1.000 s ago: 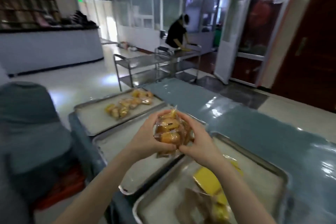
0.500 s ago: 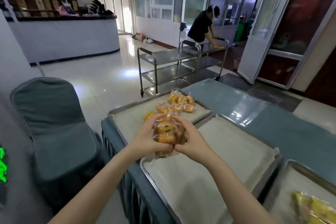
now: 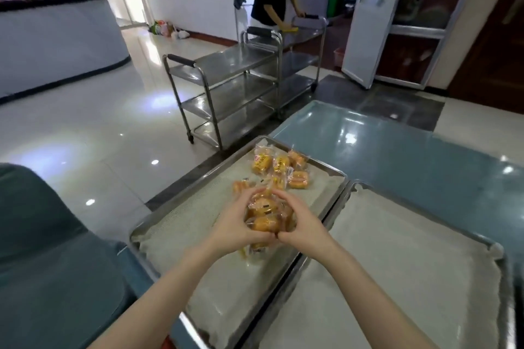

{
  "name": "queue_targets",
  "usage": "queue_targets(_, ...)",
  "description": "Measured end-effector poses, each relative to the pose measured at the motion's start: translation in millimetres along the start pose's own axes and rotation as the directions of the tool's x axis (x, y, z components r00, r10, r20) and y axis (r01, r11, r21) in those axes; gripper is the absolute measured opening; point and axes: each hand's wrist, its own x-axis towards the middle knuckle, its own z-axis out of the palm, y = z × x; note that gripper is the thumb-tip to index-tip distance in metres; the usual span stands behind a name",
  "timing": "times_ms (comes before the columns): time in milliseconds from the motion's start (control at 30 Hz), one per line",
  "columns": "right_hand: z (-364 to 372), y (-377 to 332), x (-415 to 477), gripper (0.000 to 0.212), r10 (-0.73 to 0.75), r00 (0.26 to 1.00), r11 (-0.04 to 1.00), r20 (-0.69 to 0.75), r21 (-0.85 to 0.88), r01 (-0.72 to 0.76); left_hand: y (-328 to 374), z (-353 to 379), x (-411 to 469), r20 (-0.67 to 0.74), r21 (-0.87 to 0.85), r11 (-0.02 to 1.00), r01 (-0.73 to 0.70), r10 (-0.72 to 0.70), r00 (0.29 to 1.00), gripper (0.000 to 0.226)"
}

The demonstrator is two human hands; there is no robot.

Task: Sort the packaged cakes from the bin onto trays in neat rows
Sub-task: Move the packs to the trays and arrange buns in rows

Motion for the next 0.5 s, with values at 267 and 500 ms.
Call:
queue_targets(267,25,46,80,0.091,0.202,0.964,0.964,-0.173,-0.139,-0.227,-73,-4,111,0.238,0.173,0.985,-0.028,-0.014,0.971,0.118)
queue_targets(500,69,74,111,0.099,0.579,0.811,0.728,-0.087,-0.391,-0.562,-142,-12,164,0.372,0.33,0.933,-0.143,0.011,0.928,0.128)
